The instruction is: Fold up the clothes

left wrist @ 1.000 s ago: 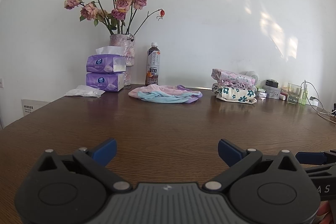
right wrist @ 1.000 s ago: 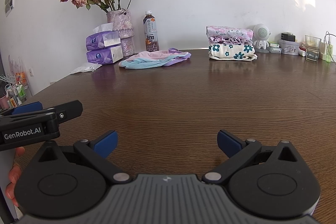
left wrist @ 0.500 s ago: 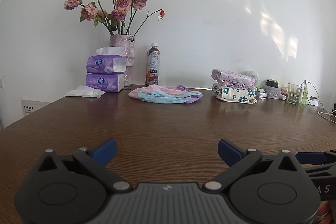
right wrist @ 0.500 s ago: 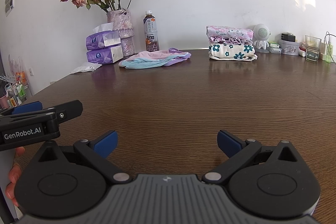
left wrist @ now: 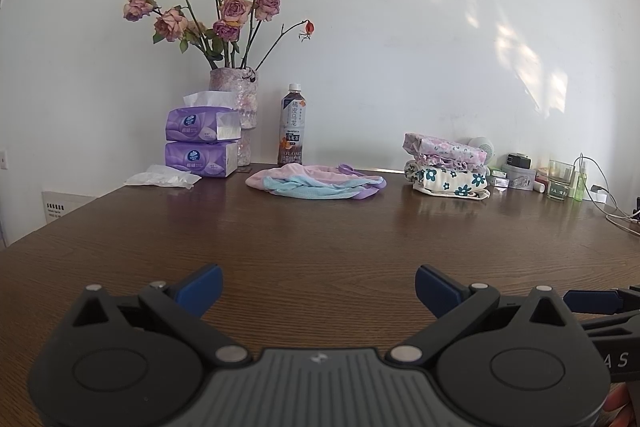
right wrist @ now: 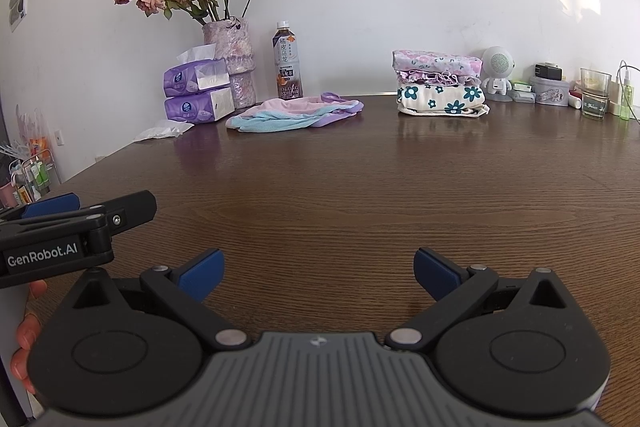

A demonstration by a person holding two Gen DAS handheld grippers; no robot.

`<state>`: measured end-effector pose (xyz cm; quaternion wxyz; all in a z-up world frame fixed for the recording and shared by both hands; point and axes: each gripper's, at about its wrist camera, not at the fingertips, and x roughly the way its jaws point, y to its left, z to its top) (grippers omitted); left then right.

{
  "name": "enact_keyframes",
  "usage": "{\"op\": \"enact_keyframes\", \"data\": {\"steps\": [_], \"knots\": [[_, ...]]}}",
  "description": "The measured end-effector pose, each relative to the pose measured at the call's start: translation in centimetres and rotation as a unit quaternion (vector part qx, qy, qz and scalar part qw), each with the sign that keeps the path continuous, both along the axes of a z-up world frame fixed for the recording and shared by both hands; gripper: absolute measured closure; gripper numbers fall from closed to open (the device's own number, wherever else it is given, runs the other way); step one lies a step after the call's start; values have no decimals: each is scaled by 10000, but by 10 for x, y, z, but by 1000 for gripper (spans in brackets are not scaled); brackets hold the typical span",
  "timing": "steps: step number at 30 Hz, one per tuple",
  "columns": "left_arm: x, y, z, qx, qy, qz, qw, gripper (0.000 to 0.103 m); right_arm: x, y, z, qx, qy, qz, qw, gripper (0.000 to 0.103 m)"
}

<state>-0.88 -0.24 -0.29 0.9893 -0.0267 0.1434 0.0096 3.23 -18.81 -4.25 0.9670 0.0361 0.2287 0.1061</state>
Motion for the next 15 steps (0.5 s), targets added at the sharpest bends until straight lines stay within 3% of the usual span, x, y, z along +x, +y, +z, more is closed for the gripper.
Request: {"op": "enact_keyframes", "data": {"steps": [15], "knots": [[0,0,0,-2,-12,-1,10000,0,-1,0,0,0,-4,-25,10000,0]]}}
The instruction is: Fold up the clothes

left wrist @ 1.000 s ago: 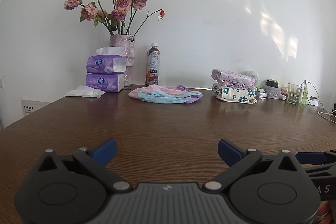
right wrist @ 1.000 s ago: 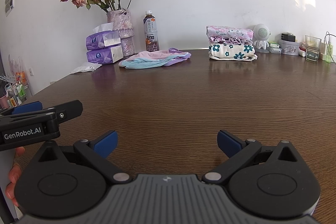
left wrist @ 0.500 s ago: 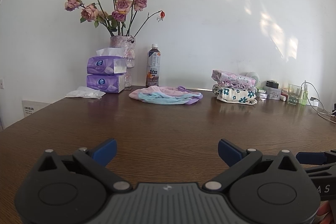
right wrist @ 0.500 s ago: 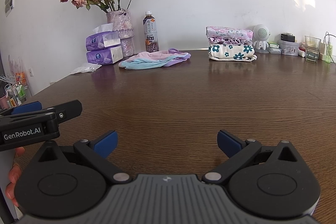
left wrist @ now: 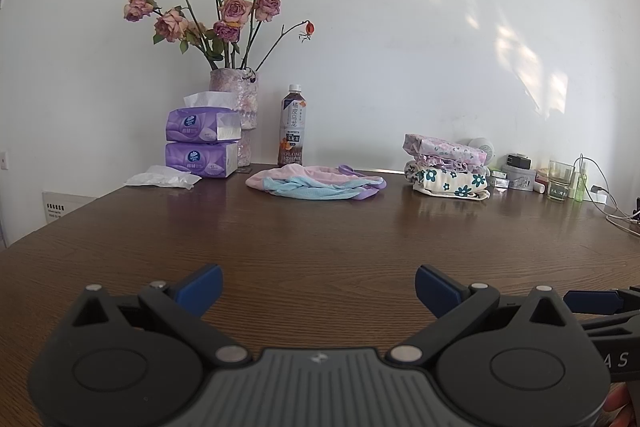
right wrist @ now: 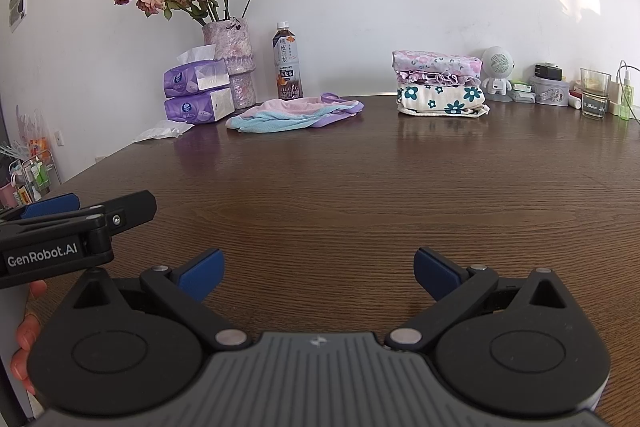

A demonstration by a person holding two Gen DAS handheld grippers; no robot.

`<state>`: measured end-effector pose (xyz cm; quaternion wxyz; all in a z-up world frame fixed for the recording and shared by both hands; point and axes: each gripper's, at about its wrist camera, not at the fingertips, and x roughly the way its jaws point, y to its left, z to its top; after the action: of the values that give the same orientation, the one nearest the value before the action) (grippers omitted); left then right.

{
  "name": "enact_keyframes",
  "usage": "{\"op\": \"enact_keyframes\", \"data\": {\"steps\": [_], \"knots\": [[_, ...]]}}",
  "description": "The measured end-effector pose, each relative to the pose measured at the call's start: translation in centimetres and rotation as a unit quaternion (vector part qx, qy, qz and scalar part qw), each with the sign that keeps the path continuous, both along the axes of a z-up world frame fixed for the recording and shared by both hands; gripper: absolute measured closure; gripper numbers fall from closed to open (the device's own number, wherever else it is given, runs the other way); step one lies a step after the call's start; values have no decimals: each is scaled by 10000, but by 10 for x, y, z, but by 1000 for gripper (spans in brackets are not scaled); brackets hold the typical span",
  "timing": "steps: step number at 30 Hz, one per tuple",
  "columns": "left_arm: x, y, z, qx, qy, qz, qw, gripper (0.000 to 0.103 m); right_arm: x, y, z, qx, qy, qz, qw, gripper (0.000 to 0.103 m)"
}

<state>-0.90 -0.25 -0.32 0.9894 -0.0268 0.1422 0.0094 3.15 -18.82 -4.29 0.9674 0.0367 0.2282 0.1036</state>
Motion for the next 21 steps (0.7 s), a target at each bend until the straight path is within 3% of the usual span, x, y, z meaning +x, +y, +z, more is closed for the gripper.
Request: {"op": "enact_keyframes", "data": {"steps": [21], "knots": [[-1,0,1,10,-31,-6,10000,0,1,0,0,-5,12,4,10000,0]]}}
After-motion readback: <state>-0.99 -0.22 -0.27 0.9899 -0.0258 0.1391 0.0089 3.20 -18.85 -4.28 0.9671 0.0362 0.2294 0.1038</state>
